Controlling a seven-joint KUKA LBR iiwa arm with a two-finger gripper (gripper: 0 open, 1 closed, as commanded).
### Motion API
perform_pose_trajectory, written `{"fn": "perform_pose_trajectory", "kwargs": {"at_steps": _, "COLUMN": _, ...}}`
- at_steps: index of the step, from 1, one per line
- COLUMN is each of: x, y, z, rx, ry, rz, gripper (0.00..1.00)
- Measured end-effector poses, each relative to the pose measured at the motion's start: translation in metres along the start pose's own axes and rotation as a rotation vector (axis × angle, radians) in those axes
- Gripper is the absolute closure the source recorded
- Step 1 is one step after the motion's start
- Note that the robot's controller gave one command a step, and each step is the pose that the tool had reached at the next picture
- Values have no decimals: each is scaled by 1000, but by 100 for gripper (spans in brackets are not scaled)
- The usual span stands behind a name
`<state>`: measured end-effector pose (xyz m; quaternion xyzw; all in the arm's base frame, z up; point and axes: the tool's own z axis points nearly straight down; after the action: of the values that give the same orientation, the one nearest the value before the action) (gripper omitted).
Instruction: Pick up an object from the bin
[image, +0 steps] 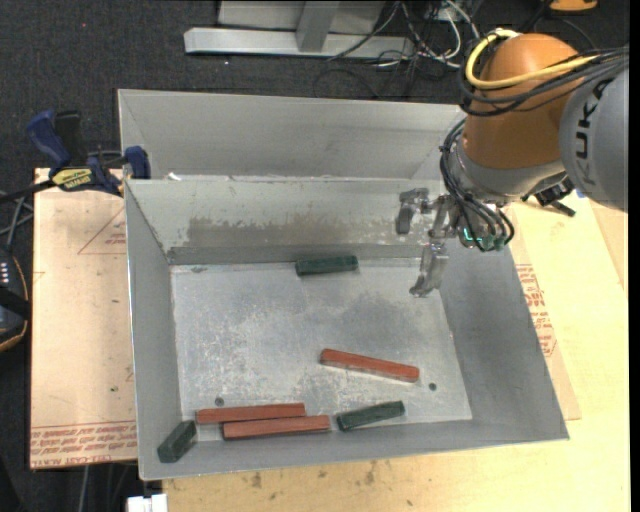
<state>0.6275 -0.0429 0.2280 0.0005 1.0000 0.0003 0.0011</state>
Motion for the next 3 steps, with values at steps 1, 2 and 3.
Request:
{"fn": "perform_pose_trajectory", "kwargs": {"at_steps": 1, "x": -2, "y": 21, "z": 49, "rx": 1, "ry": -7, "rz": -42, "gripper": 0}}
{"fn": "perform_pose_trajectory", "kwargs": {"at_steps": 2, "x": 4, "y": 30, "z": 71, "rx": 0, "ry": -4, "rz": -58, "gripper": 0}}
{"fn": "perform_pose_trajectory", "kwargs": {"at_steps": 3, "x": 16, "y": 34, "z": 84, "rx": -3, "ry": 5, "rz": -49, "gripper": 0}}
